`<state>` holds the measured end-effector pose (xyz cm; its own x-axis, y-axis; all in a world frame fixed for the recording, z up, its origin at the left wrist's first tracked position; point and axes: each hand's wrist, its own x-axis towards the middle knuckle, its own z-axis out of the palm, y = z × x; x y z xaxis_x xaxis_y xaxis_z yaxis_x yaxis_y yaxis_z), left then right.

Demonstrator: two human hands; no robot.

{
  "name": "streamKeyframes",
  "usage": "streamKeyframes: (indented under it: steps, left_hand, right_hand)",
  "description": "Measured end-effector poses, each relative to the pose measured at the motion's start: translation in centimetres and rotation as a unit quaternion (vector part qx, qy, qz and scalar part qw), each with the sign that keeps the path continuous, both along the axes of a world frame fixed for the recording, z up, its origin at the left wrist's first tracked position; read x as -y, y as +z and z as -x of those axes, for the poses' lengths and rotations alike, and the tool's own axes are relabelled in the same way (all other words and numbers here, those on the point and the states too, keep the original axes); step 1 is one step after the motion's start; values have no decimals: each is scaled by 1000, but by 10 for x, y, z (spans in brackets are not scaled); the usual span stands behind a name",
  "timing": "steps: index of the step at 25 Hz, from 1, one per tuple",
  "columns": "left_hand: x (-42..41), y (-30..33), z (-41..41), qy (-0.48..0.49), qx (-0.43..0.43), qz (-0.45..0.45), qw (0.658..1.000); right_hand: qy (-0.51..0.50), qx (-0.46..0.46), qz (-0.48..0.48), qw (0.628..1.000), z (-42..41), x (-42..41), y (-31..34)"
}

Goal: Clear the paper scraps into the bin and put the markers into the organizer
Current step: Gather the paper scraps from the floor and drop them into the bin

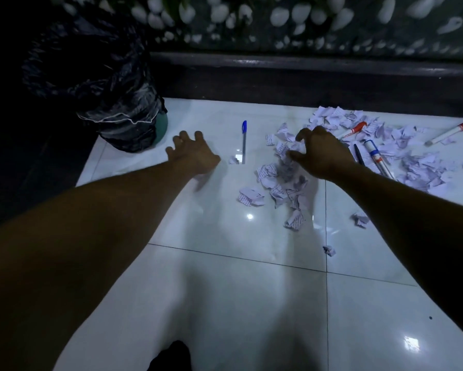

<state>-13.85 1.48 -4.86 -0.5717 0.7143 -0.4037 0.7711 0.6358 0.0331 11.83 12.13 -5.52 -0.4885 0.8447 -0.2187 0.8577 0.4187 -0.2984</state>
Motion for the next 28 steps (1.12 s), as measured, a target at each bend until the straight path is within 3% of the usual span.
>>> streamKeyframes:
  steps: [6, 11, 14, 21, 24, 28]
  left_hand:
    - [17, -29, 10, 60, 68, -6, 996]
    - [29, -39, -32, -26, 49, -46, 997]
    - [34, -36, -57, -65, 60, -19, 996]
    - [13, -4, -92, -101, 236, 7, 967]
    - [15, 0, -75, -126, 183, 35, 974]
    - [31, -4, -60, -57, 172, 57, 982]
  right_hand:
    - [2, 26, 50, 998, 21, -14, -20]
    - [60, 62, 56, 995, 20, -3, -27]
    - [73, 45, 62, 994, 11, 13, -22]
    - [119, 12, 104, 987, -18, 43, -1]
    - [66, 4, 69, 995, -42, 48, 6]
    - [14, 26, 61, 998, -64, 57, 2]
